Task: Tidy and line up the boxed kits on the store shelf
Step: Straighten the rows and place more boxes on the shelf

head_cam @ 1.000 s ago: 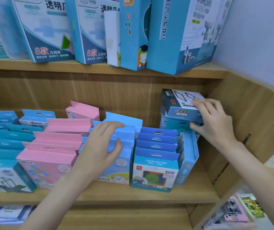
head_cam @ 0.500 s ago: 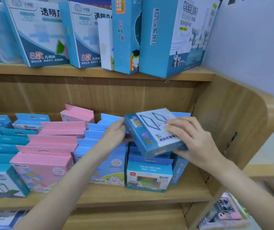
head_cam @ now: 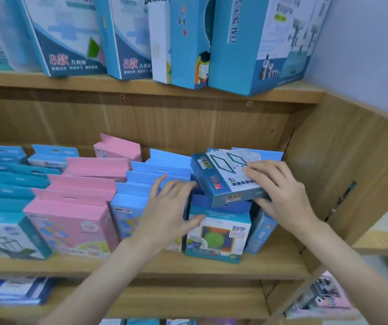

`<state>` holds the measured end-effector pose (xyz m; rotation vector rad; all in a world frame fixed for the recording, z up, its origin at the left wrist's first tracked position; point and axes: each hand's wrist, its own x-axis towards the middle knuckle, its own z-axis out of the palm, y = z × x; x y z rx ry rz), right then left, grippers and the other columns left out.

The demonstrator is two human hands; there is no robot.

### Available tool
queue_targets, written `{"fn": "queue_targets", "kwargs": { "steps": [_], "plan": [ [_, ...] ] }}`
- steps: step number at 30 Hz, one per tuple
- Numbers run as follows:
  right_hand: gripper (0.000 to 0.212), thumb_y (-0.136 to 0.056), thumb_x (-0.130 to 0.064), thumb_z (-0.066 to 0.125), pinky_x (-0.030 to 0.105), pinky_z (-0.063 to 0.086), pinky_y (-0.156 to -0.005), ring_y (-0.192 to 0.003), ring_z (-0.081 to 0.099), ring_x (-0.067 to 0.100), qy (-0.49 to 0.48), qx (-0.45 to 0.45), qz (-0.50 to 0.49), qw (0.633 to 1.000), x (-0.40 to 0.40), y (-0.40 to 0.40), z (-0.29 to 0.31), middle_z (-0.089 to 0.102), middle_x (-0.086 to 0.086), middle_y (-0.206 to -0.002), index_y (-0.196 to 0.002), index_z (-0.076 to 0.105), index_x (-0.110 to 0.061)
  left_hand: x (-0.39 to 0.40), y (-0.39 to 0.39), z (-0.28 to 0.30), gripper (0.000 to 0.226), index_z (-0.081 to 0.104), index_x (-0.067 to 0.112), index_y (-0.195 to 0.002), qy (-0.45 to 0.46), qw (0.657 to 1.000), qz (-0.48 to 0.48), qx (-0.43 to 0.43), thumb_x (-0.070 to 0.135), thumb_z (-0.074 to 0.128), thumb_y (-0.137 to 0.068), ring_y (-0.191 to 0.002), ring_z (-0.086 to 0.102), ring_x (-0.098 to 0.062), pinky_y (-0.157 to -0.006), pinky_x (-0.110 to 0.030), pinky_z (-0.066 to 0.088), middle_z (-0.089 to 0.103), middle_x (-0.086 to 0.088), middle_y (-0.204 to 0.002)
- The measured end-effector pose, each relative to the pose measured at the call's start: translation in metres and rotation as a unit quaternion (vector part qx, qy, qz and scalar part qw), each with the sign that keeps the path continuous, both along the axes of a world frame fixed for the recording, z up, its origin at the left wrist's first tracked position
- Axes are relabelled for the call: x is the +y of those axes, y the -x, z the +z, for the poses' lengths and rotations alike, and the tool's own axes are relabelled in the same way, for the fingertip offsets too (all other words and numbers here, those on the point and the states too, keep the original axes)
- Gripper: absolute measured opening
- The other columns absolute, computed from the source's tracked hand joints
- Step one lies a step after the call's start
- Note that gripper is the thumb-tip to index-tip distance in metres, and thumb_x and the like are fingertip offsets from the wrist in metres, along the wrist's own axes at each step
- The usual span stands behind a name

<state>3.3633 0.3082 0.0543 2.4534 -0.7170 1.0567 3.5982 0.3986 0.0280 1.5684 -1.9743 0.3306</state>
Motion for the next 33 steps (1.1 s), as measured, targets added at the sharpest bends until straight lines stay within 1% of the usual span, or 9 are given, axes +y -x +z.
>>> {"fn": "queue_targets", "kwargs": {
  "steps": [2,5,8,12,21,23,27,31,33],
  "plan": [
    [0.046,-0.075,-0.014,0.066,0.034,0.055,-0.060,-0.108,0.046,0.023,-0.005,-0.007,0.005,1.000,0.000,0.001,-0.001,0.058,0.007,-0.119,-0.118,0.049,-0.016,-0.002,-0.001,-0.006,0.050,0.061,0.020,-0.100,0.016,1.000,-0.004,-0.018,0.058,0.049,-0.071,-0.098,0.050,-0.011,-0.105,-0.039,0.019,0.063,0.007,-0.094],
    [0.043,-0.081,-0.010,0.061,0.037,0.045,-0.086,-0.113,0.040,0.031,-0.013,-0.034,0.017,0.999,-0.002,0.004,0.003,0.040,0.010,-0.128,-0.120,0.049,-0.021,-0.006,-0.004,-0.007,0.049,0.064,0.020,-0.095,0.037,0.999,-0.005,-0.022,0.059,0.049,-0.070,-0.097,0.046,-0.010,-0.105,-0.040,0.018,0.062,0.007,-0.093],
    [0.046,-0.080,-0.001,0.057,0.027,0.038,-0.097,-0.122,0.035,0.029,-0.065,-0.074,0.019,0.995,0.000,0.009,0.011,0.032,0.014,-0.134,-0.120,0.050,-0.023,-0.004,-0.005,-0.007,0.049,0.065,0.020,-0.095,0.050,0.998,-0.006,-0.033,0.060,0.050,-0.070,-0.100,0.046,-0.011,-0.105,-0.043,0.019,0.062,0.007,-0.096],
    [0.052,-0.075,0.012,0.062,0.001,0.034,-0.089,-0.116,0.039,0.011,-0.137,-0.184,-0.020,0.973,0.005,0.019,0.029,0.042,0.016,-0.127,-0.119,0.054,-0.015,-0.002,-0.004,-0.010,0.050,0.066,0.019,-0.097,0.059,0.997,-0.011,-0.047,0.059,0.050,-0.073,-0.101,0.047,-0.013,-0.104,-0.047,0.020,0.062,0.006,-0.098],
    [0.041,-0.076,0.002,0.068,-0.001,0.039,-0.075,-0.104,0.048,0.005,-0.252,-0.255,-0.063,0.931,0.015,0.030,0.045,0.054,0.003,-0.114,-0.109,0.062,-0.021,0.004,-0.003,-0.012,0.050,0.048,0.022,-0.115,0.045,0.998,-0.026,-0.027,0.056,0.049,-0.077,-0.109,0.045,-0.014,-0.108,-0.045,0.017,0.055,0.002,-0.112],
    [0.042,-0.077,0.006,0.062,0.003,0.044,-0.077,-0.112,0.047,0.006,-0.335,-0.275,-0.014,0.901,0.018,0.033,0.045,0.050,0.003,-0.121,-0.104,0.062,-0.027,0.005,-0.002,-0.014,0.047,0.050,0.020,-0.113,0.045,0.998,-0.032,-0.033,0.053,0.048,-0.080,-0.109,0.045,-0.014,-0.110,-0.042,0.013,0.056,0.001,-0.112],
    [0.027,-0.068,-0.016,0.057,0.032,0.050,-0.090,-0.120,0.048,0.010,-0.526,-0.361,0.133,0.759,0.023,0.034,0.042,0.047,-0.001,-0.128,-0.086,0.074,-0.027,0.007,-0.001,-0.018,0.043,0.056,0.016,-0.108,0.045,0.998,-0.034,-0.042,0.050,0.047,-0.083,-0.115,0.044,-0.017,-0.111,-0.042,0.012,0.057,-0.001,-0.116],
    [0.004,-0.076,-0.026,0.072,0.043,0.046,-0.094,-0.123,0.039,0.008,-0.421,-0.378,-0.057,0.823,0.012,0.025,0.040,0.042,-0.003,-0.132,-0.074,0.071,-0.029,0.007,-0.003,-0.019,0.045,0.051,0.019,-0.113,0.040,0.998,-0.028,-0.051,0.053,0.046,-0.083,-0.124,0.039,-0.020,-0.111,-0.044,0.013,0.054,-0.002,-0.124],
    [0.010,-0.073,-0.023,0.075,0.040,0.049,-0.090,-0.122,0.041,0.009,-0.400,-0.395,-0.070,0.824,0.007,0.021,0.044,0.040,-0.002,-0.134,-0.076,0.067,-0.028,0.007,-0.004,-0.019,0.047,0.050,0.019,-0.114,0.035,0.998,-0.023,-0.055,0.054,0.045,-0.083,-0.125,0.038,-0.020,-0.110,-0.046,0.014,0.053,-0.003,-0.126]
  ]
}}
